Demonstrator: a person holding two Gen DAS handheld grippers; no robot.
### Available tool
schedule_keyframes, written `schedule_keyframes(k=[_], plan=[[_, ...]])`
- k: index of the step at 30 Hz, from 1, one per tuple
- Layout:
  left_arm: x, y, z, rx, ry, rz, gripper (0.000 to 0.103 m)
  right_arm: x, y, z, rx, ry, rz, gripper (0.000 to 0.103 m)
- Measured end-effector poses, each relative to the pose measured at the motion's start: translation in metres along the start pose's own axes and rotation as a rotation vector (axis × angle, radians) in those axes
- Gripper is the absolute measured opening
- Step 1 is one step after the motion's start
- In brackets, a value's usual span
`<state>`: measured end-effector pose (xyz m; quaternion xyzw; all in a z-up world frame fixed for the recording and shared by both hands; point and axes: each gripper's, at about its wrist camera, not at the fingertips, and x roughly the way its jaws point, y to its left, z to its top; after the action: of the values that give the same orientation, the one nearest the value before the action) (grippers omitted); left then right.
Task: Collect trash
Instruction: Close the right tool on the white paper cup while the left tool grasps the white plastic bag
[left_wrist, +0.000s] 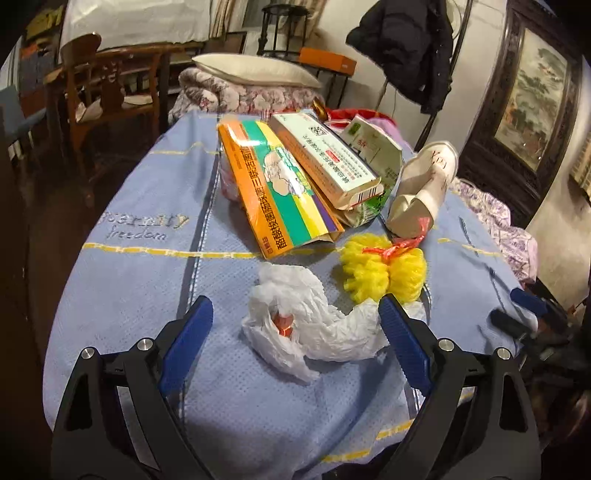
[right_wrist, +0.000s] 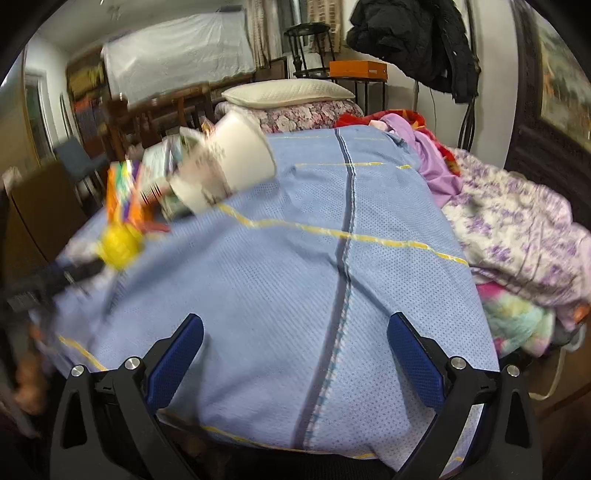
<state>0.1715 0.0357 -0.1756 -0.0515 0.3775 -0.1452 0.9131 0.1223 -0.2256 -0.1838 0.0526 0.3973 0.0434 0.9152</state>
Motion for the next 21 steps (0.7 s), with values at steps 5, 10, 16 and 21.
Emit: schedule_keyframes(k=[5, 10, 16, 21], plan=[[-0.005, 0.007, -0.004, 0.001, -0.012, -0.006, 0.089, -0.002, 0.012, 0.049, 0.051, -0.028, 0.173, 0.098], [-0.004, -0.002, -0.008, 0.028, -0.027, 0.04, 0.094, 0.027, 0.037, 0.08, 0.061, -0.01, 0.186, 0.098], [0.005, -0.014, -0.01, 0.108, -0.001, 0.117, 0.096, 0.07, 0.038, 0.099, 0.191, 0.033, 0.159, 0.095], [-0.006, 0.005, -0.008, 0.021, -0.034, 0.036, 0.095, 0.086, 0.017, 0.095, 0.311, 0.068, 0.303, 0.039]])
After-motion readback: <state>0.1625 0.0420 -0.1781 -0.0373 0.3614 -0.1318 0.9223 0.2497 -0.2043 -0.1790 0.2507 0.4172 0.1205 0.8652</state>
